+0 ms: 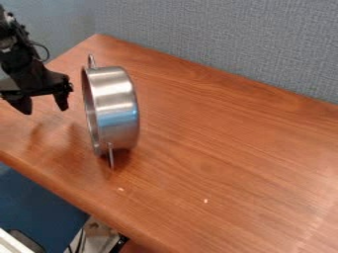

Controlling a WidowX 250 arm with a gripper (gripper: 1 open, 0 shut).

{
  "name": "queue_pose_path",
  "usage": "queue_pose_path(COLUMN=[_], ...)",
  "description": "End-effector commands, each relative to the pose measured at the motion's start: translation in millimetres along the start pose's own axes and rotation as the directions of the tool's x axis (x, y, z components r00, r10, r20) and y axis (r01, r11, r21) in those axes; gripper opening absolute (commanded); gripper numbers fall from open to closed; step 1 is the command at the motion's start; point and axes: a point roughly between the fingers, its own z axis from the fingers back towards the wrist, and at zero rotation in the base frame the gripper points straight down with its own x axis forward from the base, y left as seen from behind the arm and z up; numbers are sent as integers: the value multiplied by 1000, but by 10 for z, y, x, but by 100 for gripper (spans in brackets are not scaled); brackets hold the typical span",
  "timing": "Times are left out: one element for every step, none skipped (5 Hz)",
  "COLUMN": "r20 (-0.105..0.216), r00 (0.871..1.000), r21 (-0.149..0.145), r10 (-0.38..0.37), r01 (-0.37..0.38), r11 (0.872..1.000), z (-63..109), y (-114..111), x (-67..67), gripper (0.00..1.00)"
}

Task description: Move the red object from the metal pot to the table

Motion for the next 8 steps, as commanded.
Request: queue_pose_path(r20=[52, 49, 52, 61, 60, 52, 19, -14], r00=[994, 998, 999, 997, 994, 988, 994, 997], r21=[-32, 15, 61, 89, 125, 155, 156, 151], r10=[-92, -49, 0, 44, 92, 142, 112, 79], r01=[94, 49, -3, -49, -99, -149, -114, -76], r11=[995, 999, 998, 995, 987, 977, 981, 986], z=[-58, 79, 231, 416, 358, 331, 281, 247], y=[-69, 1, 75, 120, 205, 287, 279, 264], x=[71, 188, 325, 429, 498, 586, 674, 760], gripper=[100, 100, 100, 100, 100, 100, 100, 100])
